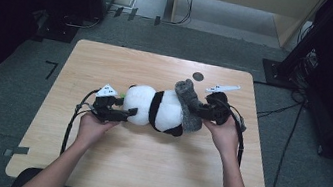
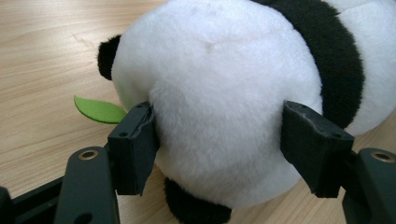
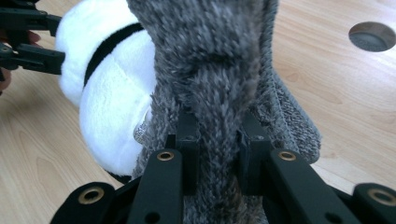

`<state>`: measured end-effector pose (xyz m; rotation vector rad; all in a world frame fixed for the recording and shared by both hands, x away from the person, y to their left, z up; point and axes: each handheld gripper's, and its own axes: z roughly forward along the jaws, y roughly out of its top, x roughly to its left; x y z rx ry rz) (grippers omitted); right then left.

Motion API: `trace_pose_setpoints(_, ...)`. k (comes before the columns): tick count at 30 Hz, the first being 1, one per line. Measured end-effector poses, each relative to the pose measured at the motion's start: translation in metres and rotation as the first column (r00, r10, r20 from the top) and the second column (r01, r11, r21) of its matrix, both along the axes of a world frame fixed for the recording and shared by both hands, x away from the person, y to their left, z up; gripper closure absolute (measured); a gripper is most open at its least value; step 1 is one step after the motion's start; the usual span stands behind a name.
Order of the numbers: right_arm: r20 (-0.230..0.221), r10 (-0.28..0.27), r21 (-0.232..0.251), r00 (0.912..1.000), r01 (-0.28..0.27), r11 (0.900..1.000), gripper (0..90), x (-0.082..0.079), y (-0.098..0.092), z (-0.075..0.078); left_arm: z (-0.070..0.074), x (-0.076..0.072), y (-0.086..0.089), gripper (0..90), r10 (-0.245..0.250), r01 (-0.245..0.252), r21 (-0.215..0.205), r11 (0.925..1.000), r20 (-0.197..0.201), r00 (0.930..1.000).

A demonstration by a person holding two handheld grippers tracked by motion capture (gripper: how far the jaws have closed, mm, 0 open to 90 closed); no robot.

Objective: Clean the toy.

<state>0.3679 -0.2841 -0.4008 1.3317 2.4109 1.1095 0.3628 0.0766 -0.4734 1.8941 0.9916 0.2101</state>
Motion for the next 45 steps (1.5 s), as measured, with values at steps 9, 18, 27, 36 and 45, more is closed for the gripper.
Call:
trace_pose_setpoints(9, -0.011, -0.024, 0.016, 0.9997, 0.024, 1.000, 75.6, -0.002, 0.004, -0.016, 0.000, 0.000, -0.001, 30.9, 0.001, -0.001, 0.001, 1.0000, -0.001, 1.0000)
trace_pose_setpoints(18, -0.039, -0.042, 0.012, 0.9984, 0.042, 0.999, 75.7, 0.000, 0.001, -0.031, 0.000, 0.000, -0.001, 30.8, 0.003, -0.003, -0.005, 1.0000, 0.004, 1.0000)
trace_pose_setpoints(27, -0.126, -0.047, -0.026, 0.9909, 0.044, 0.999, 76.0, 0.005, 0.004, -0.055, -0.001, 0.000, 0.000, 30.8, 0.003, -0.003, -0.010, 0.9999, 0.004, 1.0000)
trace_pose_setpoints(36, -0.176, -0.045, -0.042, 0.9833, 0.038, 0.998, 75.9, 0.011, 0.006, -0.075, -0.001, 0.000, 0.000, 30.7, 0.002, -0.002, -0.011, 0.9999, 0.006, 1.0000)
trace_pose_setpoints(45, -0.169, -0.051, -0.037, 0.9842, 0.046, 0.998, 75.8, 0.010, -0.002, -0.068, -0.002, 0.000, 0.001, 30.6, -0.002, 0.002, -0.009, 1.0000, 0.004, 1.0000)
